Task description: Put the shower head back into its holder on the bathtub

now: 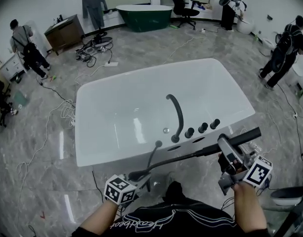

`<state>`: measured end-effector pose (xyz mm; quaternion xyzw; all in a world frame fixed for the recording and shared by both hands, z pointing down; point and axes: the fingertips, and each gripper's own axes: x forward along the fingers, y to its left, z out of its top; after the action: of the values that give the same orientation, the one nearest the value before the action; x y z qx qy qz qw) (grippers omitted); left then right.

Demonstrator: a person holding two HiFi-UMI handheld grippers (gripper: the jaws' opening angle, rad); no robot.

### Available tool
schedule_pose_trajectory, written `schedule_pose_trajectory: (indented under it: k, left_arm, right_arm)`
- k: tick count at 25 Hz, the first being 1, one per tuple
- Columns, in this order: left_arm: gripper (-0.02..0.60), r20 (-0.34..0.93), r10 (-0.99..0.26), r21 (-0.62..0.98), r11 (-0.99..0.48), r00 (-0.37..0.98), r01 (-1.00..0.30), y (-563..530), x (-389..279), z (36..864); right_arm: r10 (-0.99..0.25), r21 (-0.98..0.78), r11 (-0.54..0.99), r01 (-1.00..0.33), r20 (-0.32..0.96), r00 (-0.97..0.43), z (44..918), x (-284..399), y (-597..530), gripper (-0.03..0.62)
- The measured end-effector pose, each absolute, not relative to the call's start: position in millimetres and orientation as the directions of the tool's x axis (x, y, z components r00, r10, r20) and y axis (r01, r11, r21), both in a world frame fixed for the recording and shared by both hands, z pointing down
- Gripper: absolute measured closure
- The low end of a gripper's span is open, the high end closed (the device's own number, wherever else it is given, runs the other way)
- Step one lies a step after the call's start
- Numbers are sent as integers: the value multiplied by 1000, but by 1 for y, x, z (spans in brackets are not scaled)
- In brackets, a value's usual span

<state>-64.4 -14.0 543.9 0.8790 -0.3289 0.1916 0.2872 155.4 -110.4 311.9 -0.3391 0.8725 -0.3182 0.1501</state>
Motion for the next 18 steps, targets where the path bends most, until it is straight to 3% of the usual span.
schedule_pose_trajectory:
  k: [6, 11, 18]
  left_arm:
    - [517, 519, -587, 295, -560, 622, -775, -37, -101, 503]
    - [517, 469, -714, 96, -544, 520, -834, -68, -132, 440]
    - [517, 364, -780, 31, -536, 509, -843, -105, -145, 364]
  right_arm:
    - [-655, -682, 595, -425, -105, -749, 307, 145, -121, 468]
    - [-633, -672, 630, -390, -153, -759, 285, 142, -133, 468]
    - [-610, -602, 693, -396, -198, -768, 258, 144, -143, 470]
